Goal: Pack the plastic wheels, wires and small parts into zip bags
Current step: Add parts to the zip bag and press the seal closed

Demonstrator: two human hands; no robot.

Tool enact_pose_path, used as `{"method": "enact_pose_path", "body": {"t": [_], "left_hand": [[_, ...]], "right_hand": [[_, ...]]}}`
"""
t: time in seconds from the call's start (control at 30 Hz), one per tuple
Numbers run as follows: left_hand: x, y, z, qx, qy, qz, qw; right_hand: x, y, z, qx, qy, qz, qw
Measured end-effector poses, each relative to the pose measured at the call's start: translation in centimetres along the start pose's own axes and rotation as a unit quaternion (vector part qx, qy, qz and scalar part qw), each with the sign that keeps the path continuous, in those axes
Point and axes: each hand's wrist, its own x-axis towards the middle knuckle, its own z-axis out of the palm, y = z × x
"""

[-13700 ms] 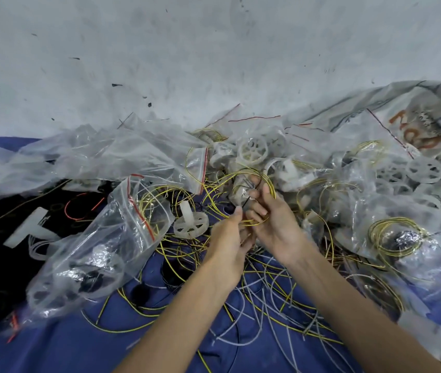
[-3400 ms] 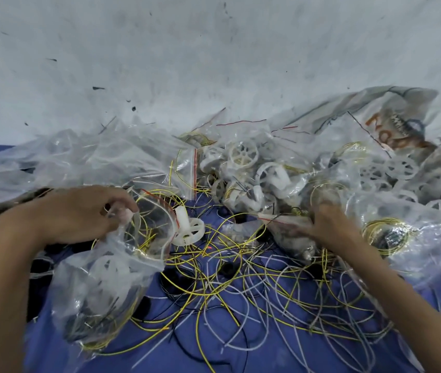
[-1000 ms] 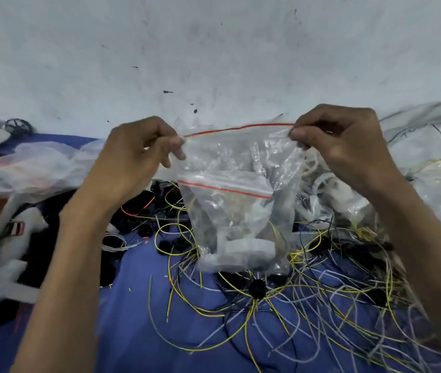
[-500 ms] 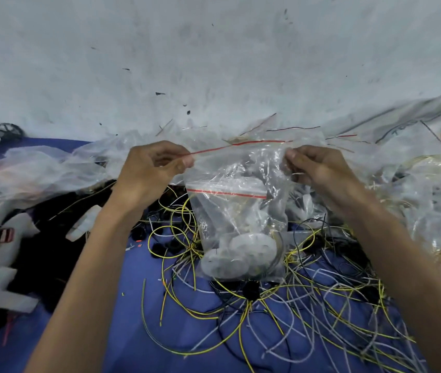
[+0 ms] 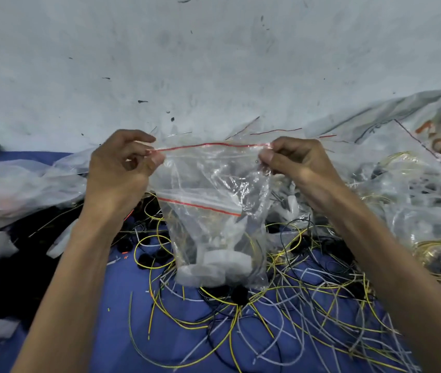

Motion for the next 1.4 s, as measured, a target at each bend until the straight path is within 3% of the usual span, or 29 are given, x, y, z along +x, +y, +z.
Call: {"method": "enact_pose_path", "body": {"t": [0.2, 0.43, 0.7, 0.83, 1.03, 1.17, 1.4], "left_hand": [[-0.6, 0.0, -0.2, 0.015, -0.129, -0.067, 0.989], [-0.8, 0.5, 0.2, -0.064, -0.146, -0.064, 0.985], [-1.0, 0.5, 0.9, -0.097, -0.073, -0.073, 0.990], [-1.3, 1.0, 1.1, -0.096, -0.108, -0.075, 0.987], [-1.7, 1.2, 1.9, -0.058, -0.101, -0.035, 0.993], [-1.8, 1.5, 2.4, 0.003, -0.100, 0.037, 0.994], [-2.2, 2.3, 3.5, 0.000, -0.053, -0.009, 0.999]], "right_hand": [[-0.2, -0.2, 0.0, -0.042, -0.003, -0.029, 0.999], [-0.1, -1.2, 0.1, -0.066, -0.024, -0.007, 0.998], [0.4, -1.7, 0.4, -0.106, -0.055, -0.009, 0.993], [1.0, -2.3, 0.8, -0.139, -0.093, -0.007, 0.986], [1.3, -3.1, 1.1, -0.223, -0.087, -0.051, 0.970], [1.7, -3.3, 2.3, -0.293, -0.077, -0.112, 0.946], [1.2, -2.4, 3.3, -0.322, -0.073, -0.116, 0.937]]}}
